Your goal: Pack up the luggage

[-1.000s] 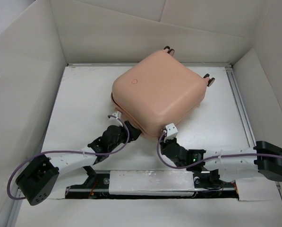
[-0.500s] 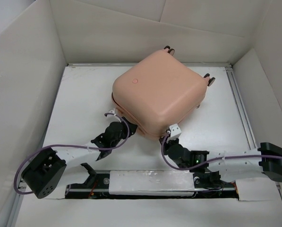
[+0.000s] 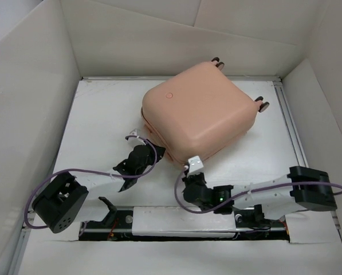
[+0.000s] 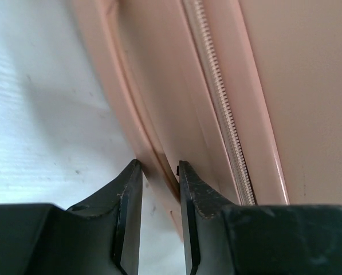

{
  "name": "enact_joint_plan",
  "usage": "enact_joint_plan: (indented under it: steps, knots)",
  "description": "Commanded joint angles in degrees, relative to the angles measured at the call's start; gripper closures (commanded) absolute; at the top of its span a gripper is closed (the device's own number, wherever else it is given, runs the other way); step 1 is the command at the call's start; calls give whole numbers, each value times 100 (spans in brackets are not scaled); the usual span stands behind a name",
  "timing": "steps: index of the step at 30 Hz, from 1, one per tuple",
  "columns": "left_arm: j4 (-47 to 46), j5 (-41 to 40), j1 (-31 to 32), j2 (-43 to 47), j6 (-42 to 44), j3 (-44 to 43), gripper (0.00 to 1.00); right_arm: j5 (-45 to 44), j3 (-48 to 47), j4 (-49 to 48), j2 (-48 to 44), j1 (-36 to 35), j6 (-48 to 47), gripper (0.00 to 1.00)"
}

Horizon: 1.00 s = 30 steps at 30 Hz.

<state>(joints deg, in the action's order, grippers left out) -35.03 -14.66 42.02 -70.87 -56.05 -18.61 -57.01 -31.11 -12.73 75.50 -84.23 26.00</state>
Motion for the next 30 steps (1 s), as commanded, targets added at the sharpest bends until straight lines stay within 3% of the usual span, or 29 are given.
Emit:
enact_joint_plan:
  steps: [1,6,9,13,17,20,22,26,28,29,30]
  knots:
    - [-1199,481,78,-111,94,-55,100,1087,-1360,-477,568,-946,-112,100]
    - [-1436,665,78,-41,-46,217,100,1071,-1933,-502,808,-1017,-560,100]
    - [-1673,823,78,73,-239,454,100,1183,-1934,-651,808,-667,-622,100]
    - [-1859,877,78,73,-292,586,100,1789,-1434,-1476,606,-34,-491,100]
    - [-1859,824,78,135,-292,710,100,2053,-1073,-1575,413,-33,-280,100]
    - [-1561,684,78,398,-179,762,100,1827,-1020,-734,36,-408,-201,54]
    - [-1437,631,78,487,-108,762,100,1168,-1020,273,-507,-612,176,37]
    - [-1305,631,78,688,24,762,100,456,-546,1858,-1972,-665,1709,30]
    - [-1244,631,78,689,86,762,100,-131,-195,2832,-2617,-665,2755,38]
    - [-1244,631,78,741,86,762,100,-282,-98,4256,-3211,-665,3518,49]
    - [-1244,631,78,741,86,815,100,-388,8,4862,-3505,-665,4788,58]
